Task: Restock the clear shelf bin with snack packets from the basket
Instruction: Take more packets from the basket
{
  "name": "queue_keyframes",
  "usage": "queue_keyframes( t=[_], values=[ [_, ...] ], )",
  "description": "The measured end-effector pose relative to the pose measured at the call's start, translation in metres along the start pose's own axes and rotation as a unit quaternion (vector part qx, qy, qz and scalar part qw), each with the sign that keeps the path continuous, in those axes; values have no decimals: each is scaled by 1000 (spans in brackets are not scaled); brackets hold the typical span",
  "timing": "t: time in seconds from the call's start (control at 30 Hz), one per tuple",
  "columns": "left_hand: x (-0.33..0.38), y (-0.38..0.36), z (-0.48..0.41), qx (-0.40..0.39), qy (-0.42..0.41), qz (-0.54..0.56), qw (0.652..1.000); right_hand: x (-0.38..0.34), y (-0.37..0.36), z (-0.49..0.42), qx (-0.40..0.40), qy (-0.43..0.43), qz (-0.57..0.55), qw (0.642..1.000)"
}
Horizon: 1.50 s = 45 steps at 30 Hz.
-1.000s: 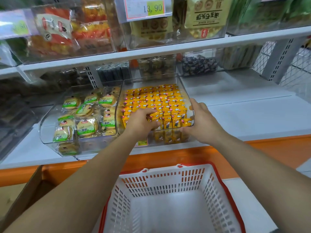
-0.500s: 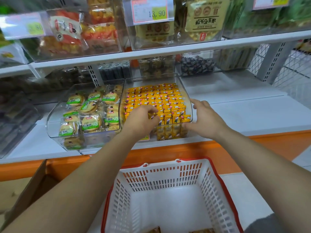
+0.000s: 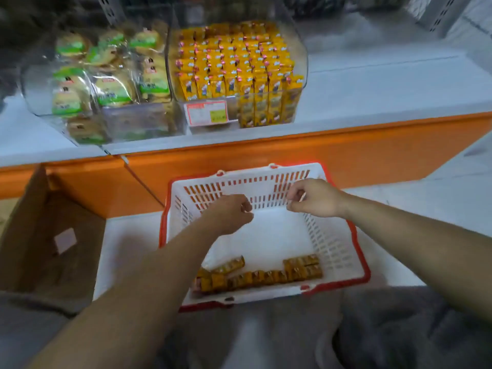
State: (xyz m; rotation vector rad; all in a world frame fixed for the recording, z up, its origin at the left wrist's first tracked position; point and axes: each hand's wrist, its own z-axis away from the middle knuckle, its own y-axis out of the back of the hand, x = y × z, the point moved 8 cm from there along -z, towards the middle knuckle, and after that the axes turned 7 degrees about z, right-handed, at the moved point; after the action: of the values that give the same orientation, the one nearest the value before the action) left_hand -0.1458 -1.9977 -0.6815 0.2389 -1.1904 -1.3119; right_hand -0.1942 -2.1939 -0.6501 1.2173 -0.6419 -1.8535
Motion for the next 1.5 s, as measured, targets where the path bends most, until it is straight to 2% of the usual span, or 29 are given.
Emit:
queue_keyframes(
  t=[0.2,0.3,0.4,0.57,0.7,0.8,0.87,0.93,1.0,1.1,1.17,1.27,1.43,1.5],
  values=[
    [-86,-99,-13,-94,100,55,989,78,-127,-31,-143,-96,-12,985],
    [-120,-132,-18,-118,146,58,981,101,-169,-39,-196,-124,7,973],
    [-144,-163,-20,-175,173,56,968,117,-198,-40,-254,-140,67,955],
    [-159,-182,-27,-228,175,34,957,122,-210,-44,-291,-133,138,937],
    [-152,-185,-31,-249,117,-43,960,127,-218,-41,-309,-105,201,924],
    [-148,-179,-33,-232,112,51,965,122,-215,-46,-283,-95,188,936],
    [-141,-177,-34,-248,114,123,954,114,-210,-54,-256,-86,132,954],
    [-137,-178,-31,-276,120,145,942,109,-208,-53,-260,-106,67,957],
    [-138,-184,-25,-309,124,126,935,105,-219,-45,-317,-95,48,942],
    [-143,-193,-18,-337,132,81,929,113,-233,-34,-394,-98,99,908],
    [-144,-198,-17,-333,123,58,933,116,-231,-33,-399,-98,122,903],
    [-146,-198,-19,-304,116,67,943,118,-224,-37,-365,-78,165,913],
    [-155,-177,-29,-211,157,173,949,121,-211,-38,-355,-132,118,918],
    [-158,-164,-32,-166,179,226,943,118,-194,-45,-320,-143,93,932]
  ],
)
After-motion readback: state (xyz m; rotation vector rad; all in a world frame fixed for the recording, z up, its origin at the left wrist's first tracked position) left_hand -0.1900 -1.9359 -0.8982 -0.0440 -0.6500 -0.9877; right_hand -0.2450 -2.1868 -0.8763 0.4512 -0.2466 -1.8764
